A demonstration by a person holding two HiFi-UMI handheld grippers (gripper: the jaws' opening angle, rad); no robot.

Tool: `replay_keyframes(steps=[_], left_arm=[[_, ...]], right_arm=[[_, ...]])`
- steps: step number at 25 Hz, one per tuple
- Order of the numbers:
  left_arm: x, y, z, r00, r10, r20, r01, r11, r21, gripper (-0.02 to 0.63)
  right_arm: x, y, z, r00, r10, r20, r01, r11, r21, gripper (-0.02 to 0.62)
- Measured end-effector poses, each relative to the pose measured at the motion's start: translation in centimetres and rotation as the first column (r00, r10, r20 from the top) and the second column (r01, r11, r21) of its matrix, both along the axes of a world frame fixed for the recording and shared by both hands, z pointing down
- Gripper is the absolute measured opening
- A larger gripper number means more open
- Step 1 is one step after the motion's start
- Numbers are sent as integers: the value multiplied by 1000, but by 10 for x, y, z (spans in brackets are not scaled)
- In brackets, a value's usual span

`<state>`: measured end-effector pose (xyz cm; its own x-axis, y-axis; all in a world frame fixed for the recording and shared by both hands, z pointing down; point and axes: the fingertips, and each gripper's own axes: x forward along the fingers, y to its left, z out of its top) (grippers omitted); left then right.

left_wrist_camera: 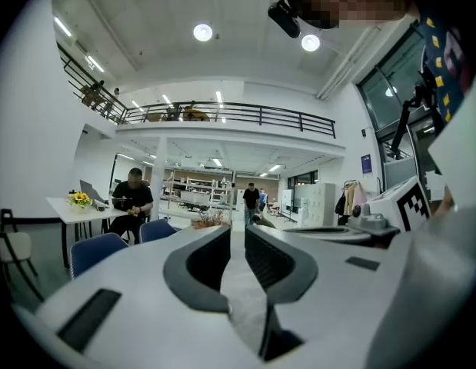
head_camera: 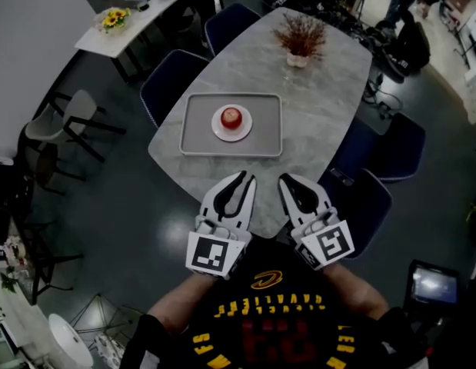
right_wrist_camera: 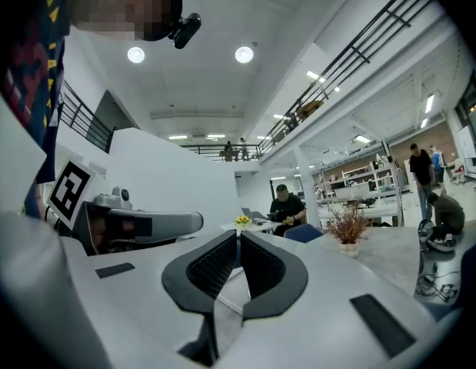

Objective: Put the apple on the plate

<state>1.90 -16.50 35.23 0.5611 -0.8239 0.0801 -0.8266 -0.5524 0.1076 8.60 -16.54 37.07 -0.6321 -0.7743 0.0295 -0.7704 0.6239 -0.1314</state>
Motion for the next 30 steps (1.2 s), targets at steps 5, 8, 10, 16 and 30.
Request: replay_keyframes(steps=[5, 8, 10, 16, 30], left_arm=[[18, 15, 1, 999, 51, 9, -51, 999, 14, 61], [21, 18, 3, 999, 53, 11, -53, 999, 14, 61], [19, 19, 5, 999, 43, 7, -43, 999, 13, 61], [7, 18, 6, 1000, 10, 13, -10, 1000, 7, 61], [1, 17, 15, 1000, -2, 10, 2, 1000, -3, 61]], right_arm=[[-1, 9, -4, 1000, -5, 6, 5, 1000, 28, 25], [0, 11, -1, 1000, -6, 7, 5, 1000, 23, 25], [0, 13, 1, 1000, -8, 6, 8, 1000, 17, 25], [-5, 14, 0, 1000, -17, -15, 18, 1000, 19, 25], [-10, 14, 7, 1000, -23, -10, 23, 1000, 13, 25]])
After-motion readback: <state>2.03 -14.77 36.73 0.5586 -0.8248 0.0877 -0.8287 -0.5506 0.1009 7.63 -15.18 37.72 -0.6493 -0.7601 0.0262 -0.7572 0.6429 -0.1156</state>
